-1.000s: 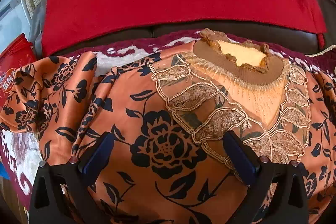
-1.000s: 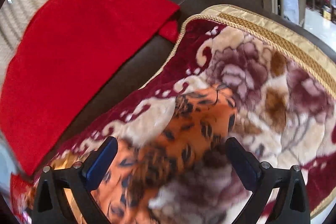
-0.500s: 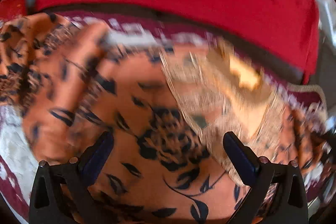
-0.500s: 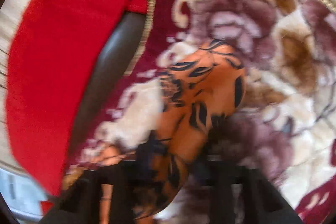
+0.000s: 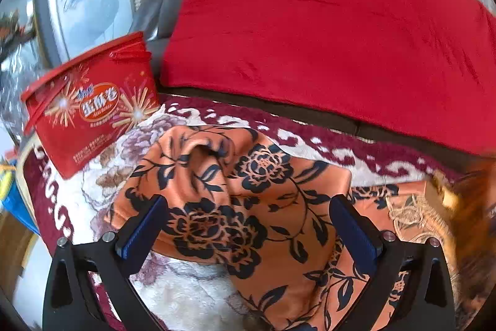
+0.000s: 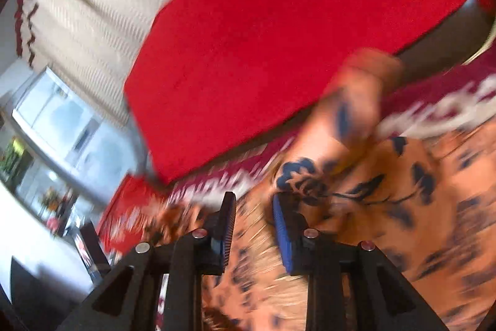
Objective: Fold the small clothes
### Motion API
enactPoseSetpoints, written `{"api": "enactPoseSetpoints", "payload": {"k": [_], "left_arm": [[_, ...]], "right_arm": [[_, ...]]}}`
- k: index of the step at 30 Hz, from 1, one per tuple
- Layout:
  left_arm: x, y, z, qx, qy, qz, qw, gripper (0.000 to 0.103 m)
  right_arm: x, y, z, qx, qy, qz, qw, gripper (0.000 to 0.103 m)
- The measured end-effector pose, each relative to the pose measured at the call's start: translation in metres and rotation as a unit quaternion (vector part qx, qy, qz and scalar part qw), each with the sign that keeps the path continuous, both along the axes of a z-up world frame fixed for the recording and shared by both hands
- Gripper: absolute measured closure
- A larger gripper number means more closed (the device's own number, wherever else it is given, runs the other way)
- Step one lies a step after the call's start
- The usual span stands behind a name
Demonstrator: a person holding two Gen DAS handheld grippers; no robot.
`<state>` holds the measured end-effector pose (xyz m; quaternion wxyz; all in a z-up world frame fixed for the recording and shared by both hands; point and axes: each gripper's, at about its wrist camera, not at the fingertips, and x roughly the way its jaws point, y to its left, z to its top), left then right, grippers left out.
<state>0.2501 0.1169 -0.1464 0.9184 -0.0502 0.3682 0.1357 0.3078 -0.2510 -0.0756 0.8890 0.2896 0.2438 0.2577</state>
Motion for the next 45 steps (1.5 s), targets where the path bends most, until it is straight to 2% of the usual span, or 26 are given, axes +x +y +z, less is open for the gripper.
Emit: {"api": "enactPoseSetpoints", "payload": {"k": [1, 3, 7, 9, 11, 13, 15, 17, 18, 20, 22, 24, 25, 28, 30, 33, 35, 36, 38, 42, 44, 45], "left_arm": [[-0.005, 0.004, 0.001, -0.007, -0.001, -0.001, 1.0000, 0.000], [-0.009, 0.008, 0.004, -0.014, -0.009, -0.010, 0.9998, 0.000], [-0.006, 0.004, 0.002, -0.020, -0.023, -0.030, 0.9991, 0.000], [-0.005, -0.004, 0.002, -0.046, -0.029, -0.050, 0.9973, 0.000], [-0.001, -0.013, -0.001, -0.080, -0.036, -0.070, 0.9937, 0.000], [0.005, -0.025, -0.006, -0.117, -0.033, -0.098, 0.9877, 0.000], [0.015, -0.038, -0.012, -0.152, -0.024, -0.124, 0.9803, 0.000], [0.033, -0.051, -0.021, -0.186, -0.013, -0.136, 0.9730, 0.000], [0.042, -0.055, -0.025, -0.205, -0.012, -0.143, 0.9683, 0.000], [0.058, -0.063, -0.032, -0.240, -0.010, -0.150, 0.9591, 0.002], [0.074, -0.069, -0.038, -0.261, -0.004, -0.145, 0.9544, 0.002], [0.091, -0.076, -0.046, -0.285, 0.018, -0.143, 0.9477, 0.002], [0.102, -0.077, -0.053, -0.310, 0.038, -0.138, 0.9400, 0.002], [0.121, -0.076, -0.071, -0.366, 0.061, -0.116, 0.9214, 0.002], [0.126, -0.080, -0.078, -0.369, 0.078, -0.113, 0.9194, 0.002], [0.126, -0.096, -0.078, -0.345, 0.089, -0.135, 0.9244, 0.004], [0.125, -0.107, -0.076, -0.340, 0.090, -0.154, 0.9233, 0.029], [0.125, -0.112, -0.076, -0.343, 0.098, -0.166, 0.9192, 0.051], [0.123, -0.121, -0.078, -0.341, 0.112, -0.179, 0.9161, 0.054], [0.121, -0.135, -0.078, -0.324, 0.106, -0.192, 0.9204, 0.056], [0.120, -0.138, -0.076, -0.328, 0.097, -0.200, 0.9183, 0.074], [0.118, -0.139, -0.074, -0.334, 0.090, -0.205, 0.9158, 0.089]], "right_arm": [[0.008, 0.019, -0.008, 0.000, 0.018, 0.026, 1.000, 0.052], [0.021, 0.046, -0.024, -0.003, 0.048, 0.062, 0.997, 0.019], [0.006, 0.063, -0.033, -0.026, 0.020, 0.094, 0.995, 0.019], [-0.013, 0.045, -0.029, -0.019, -0.009, 0.095, 0.995, 0.019], [-0.029, 0.015, -0.015, -0.002, -0.043, 0.072, 0.996, 0.019], [-0.039, -0.021, -0.008, 0.016, -0.058, 0.037, 0.998, 0.019], [-0.042, -0.056, -0.013, 0.022, -0.046, 0.007, 0.999, 0.021], [-0.038, -0.076, -0.029, 0.041, -0.030, -0.011, 0.999, 0.034], [-0.035, -0.089, -0.040, 0.059, -0.019, -0.012, 0.998, 0.044], [-0.028, -0.102, -0.057, 0.076, -0.002, -0.022, 0.997, 0.045], [-0.018, -0.104, -0.070, 0.079, 0.029, -0.025, 0.996, 0.045], [-0.013, -0.106, -0.075, 0.084, 0.052, -0.012, 0.995, 0.045], [-0.011, -0.104, -0.075, 0.080, 0.055, -0.007, 0.995, 0.045], [-0.008, -0.092, -0.076, 0.067, 0.059, -0.004, 0.996, 0.045], [-0.004, -0.084, -0.087, 0.067, 0.066, -0.001, 0.996, 0.046], [-0.006, -0.085, -0.090, 0.066, 0.064, 0.008, 0.996, 0.046], [-0.005, -0.084, -0.092, 0.065, 0.063, 0.011, 0.996, 0.046], [-0.007, -0.087, -0.092, 0.065, 0.063, 0.012, 0.996, 0.046], [-0.009, -0.089, -0.093, 0.064, 0.063, 0.011, 0.996, 0.046], [-0.010, -0.088, -0.091, 0.060, 0.060, 0.006, 0.996, 0.046], [-0.009, -0.086, -0.090, 0.058, 0.059, 0.005, 0.997, 0.046], [-0.010, -0.085, -0.090, 0.057, 0.058, 0.004, 0.997, 0.046]]}}
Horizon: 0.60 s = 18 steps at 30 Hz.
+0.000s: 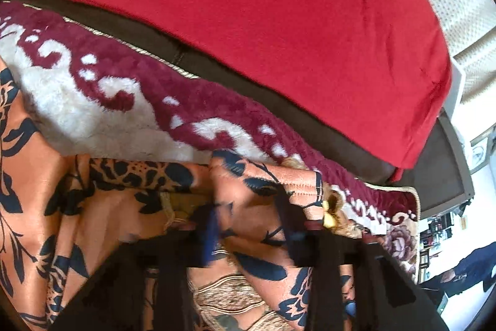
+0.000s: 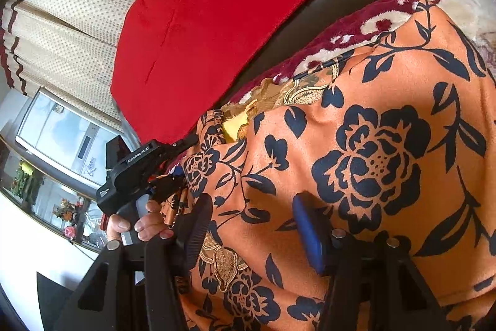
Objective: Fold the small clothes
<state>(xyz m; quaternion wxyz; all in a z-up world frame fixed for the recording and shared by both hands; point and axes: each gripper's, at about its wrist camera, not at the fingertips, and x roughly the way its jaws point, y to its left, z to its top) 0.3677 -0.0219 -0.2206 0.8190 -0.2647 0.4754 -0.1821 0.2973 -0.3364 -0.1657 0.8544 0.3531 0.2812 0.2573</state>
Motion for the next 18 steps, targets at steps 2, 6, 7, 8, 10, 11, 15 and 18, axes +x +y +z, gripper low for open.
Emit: {"api": "enactPoseSetpoints", "payload": {"k": [2, 6, 7, 8, 10, 11, 15, 18], "left_arm": [[-0.003, -0.005, 0.003, -0.014, -0.013, 0.000, 0.9998, 0.097], [-0.015, -0.004, 0.034, -0.044, -0.057, -0.023, 0.9972, 0.099], [-0.020, -0.002, 0.045, -0.052, -0.066, -0.028, 0.9961, 0.099], [-0.029, -0.003, 0.061, -0.059, -0.078, -0.036, 0.9945, 0.099], [-0.049, -0.006, 0.091, -0.069, -0.100, -0.051, 0.9913, 0.099], [-0.062, -0.009, 0.109, -0.072, -0.111, -0.059, 0.9894, 0.099], [-0.112, -0.010, 0.164, -0.083, -0.174, -0.062, 0.9792, 0.093], [-0.132, 0.004, 0.178, -0.032, -0.229, -0.001, 0.9728, 0.039]], "right_arm": [[-0.002, 0.001, 0.000, -0.002, 0.000, -0.003, 1.000, 0.046], [-0.002, 0.001, 0.000, -0.001, 0.002, -0.007, 1.000, 0.046], [-0.002, 0.001, 0.000, 0.000, 0.002, -0.008, 1.000, 0.046], [-0.002, 0.001, 0.000, 0.001, 0.002, -0.010, 1.000, 0.046], [-0.003, -0.001, 0.001, 0.002, -0.001, -0.015, 1.000, 0.046], [-0.003, -0.003, 0.001, 0.004, -0.002, -0.019, 1.000, 0.046], [-0.005, -0.007, 0.001, 0.008, -0.010, -0.035, 0.999, 0.044], [-0.007, -0.007, 0.005, -0.007, -0.020, -0.056, 0.998, 0.044]]}}
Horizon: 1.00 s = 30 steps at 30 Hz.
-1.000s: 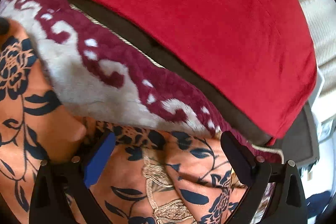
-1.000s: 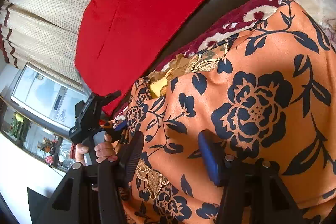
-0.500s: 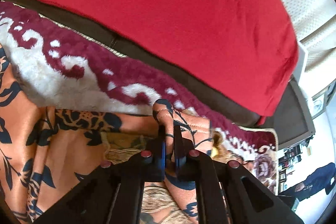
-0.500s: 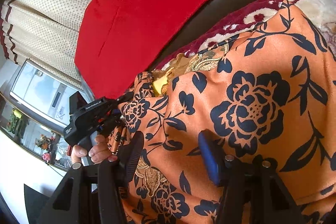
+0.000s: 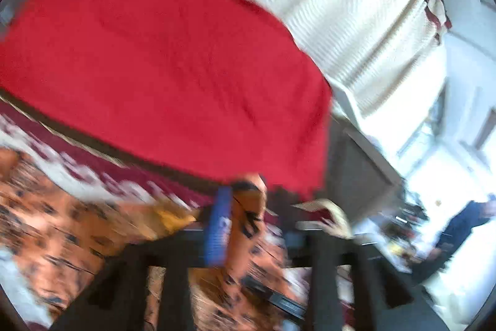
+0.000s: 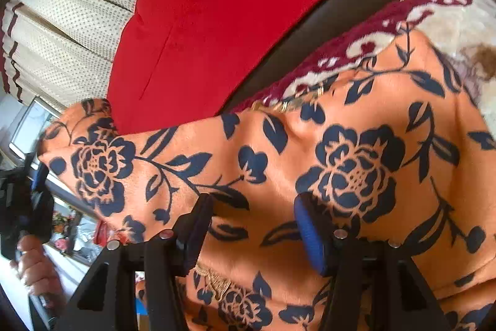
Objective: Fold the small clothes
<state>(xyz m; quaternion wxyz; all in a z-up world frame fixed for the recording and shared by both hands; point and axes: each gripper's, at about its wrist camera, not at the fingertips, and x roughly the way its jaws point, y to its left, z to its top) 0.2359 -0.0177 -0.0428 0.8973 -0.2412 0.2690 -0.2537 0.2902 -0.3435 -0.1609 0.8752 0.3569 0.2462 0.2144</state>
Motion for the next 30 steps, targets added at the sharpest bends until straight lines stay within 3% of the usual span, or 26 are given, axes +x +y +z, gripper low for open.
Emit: {"api": "enactPoseSetpoints", "payload": {"k": [1, 5, 9, 12, 16, 19, 22, 25, 30], "left_arm": [[-0.001, 0.008, 0.000, 0.019, -0.014, 0.040, 0.9989, 0.030], [0.015, 0.034, -0.020, 0.065, -0.004, 0.116, 0.9911, 0.030], [0.052, 0.038, -0.065, 0.120, 0.050, 0.111, 0.9853, 0.030], [0.064, 0.039, -0.098, 0.141, 0.077, 0.099, 0.9820, 0.030], [0.083, 0.026, -0.128, 0.194, 0.083, 0.027, 0.9771, 0.029], [0.097, 0.025, -0.148, 0.189, 0.100, -0.012, 0.9768, 0.029], [0.100, 0.024, -0.155, 0.178, 0.126, 0.004, 0.9759, 0.029], [0.107, 0.022, -0.164, 0.132, 0.161, -0.023, 0.9779, 0.029], [0.126, 0.015, -0.202, 0.090, 0.228, -0.031, 0.9689, 0.030]], "right_arm": [[0.000, 0.000, 0.001, -0.006, -0.001, -0.009, 1.000, 0.044], [0.004, -0.002, 0.001, -0.013, 0.000, -0.034, 0.999, 0.044], [0.007, 0.001, 0.008, -0.014, -0.005, -0.040, 0.999, 0.043], [0.009, 0.012, 0.018, 0.010, -0.019, 0.008, 1.000, 0.038], [0.009, 0.030, 0.025, 0.000, -0.024, 0.034, 0.999, 0.037], [0.014, 0.030, 0.020, 0.031, -0.019, 0.063, 0.997, 0.036], [0.014, 0.032, 0.018, 0.064, -0.022, 0.112, 0.991, 0.036], [0.010, 0.040, 0.021, 0.064, -0.023, 0.144, 0.987, 0.036], [0.002, 0.052, 0.022, 0.033, -0.020, 0.159, 0.987, 0.036]]}}
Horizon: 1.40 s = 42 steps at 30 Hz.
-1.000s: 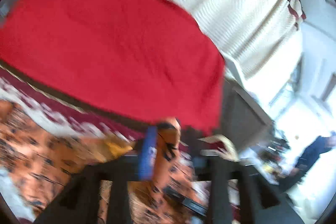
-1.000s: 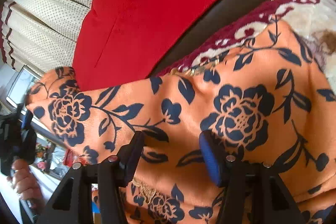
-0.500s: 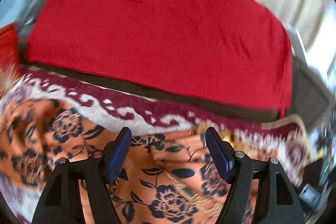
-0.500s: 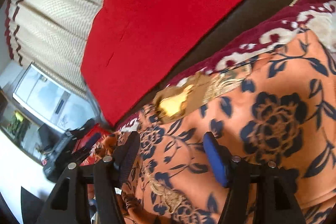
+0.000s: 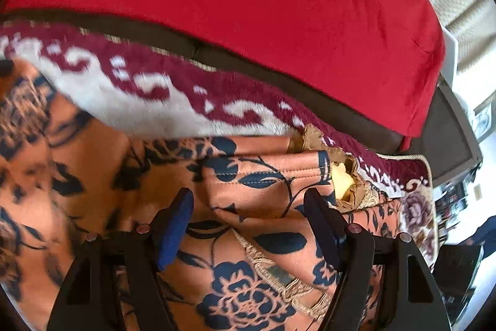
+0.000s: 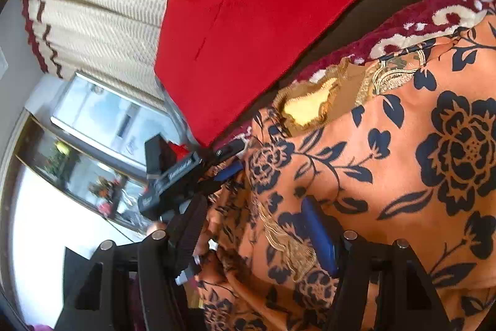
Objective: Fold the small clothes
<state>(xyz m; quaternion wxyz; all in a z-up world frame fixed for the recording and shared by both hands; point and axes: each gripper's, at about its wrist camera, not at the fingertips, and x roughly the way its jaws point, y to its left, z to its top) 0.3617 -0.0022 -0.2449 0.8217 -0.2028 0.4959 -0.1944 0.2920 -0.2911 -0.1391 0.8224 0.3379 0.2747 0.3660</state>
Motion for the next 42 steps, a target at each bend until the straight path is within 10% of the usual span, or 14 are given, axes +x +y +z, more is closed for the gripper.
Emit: {"api": "enactPoseSetpoints", "payload": {"k": [2, 4, 5, 15, 21, 27, 31, 37, 42], "left_arm": [[0.003, -0.002, -0.007, -0.026, 0.012, 0.009, 0.9995, 0.038], [0.004, -0.004, -0.004, -0.057, 0.012, 0.007, 0.9983, 0.097], [0.003, -0.006, -0.001, -0.068, 0.008, 0.002, 0.9976, 0.099], [-0.062, -0.028, 0.123, -0.161, -0.120, -0.059, 0.9779, 0.098], [-0.142, -0.049, 0.181, -0.178, -0.081, -0.061, 0.9789, 0.099], [-0.197, -0.035, 0.223, -0.150, -0.200, -0.021, 0.9679, 0.090], [-0.175, -0.006, 0.215, -0.076, -0.239, 0.079, 0.9647, 0.049], [-0.087, 0.012, 0.133, 0.080, -0.155, 0.090, 0.9806, 0.035], [-0.058, 0.030, 0.051, 0.094, -0.044, 0.073, 0.9919, 0.035]], "right_arm": [[-0.001, 0.005, -0.002, -0.010, 0.003, 0.009, 1.000, 0.036], [0.000, 0.008, -0.005, -0.024, 0.006, 0.015, 1.000, 0.036], [0.000, 0.010, -0.007, -0.028, 0.009, 0.016, 0.999, 0.036], [-0.001, -0.024, -0.021, -0.003, 0.035, -0.036, 0.999, 0.036], [-0.008, -0.060, -0.021, 0.024, 0.027, -0.093, 0.995, 0.036], [-0.004, -0.073, -0.024, 0.040, 0.026, -0.133, 0.990, 0.036], [0.002, -0.077, -0.033, 0.045, 0.043, -0.154, 0.986, 0.036], [0.007, -0.068, -0.030, 0.011, 0.039, -0.167, 0.985, 0.036], [0.012, -0.053, -0.026, -0.012, 0.036, -0.167, 0.985, 0.036]]}}
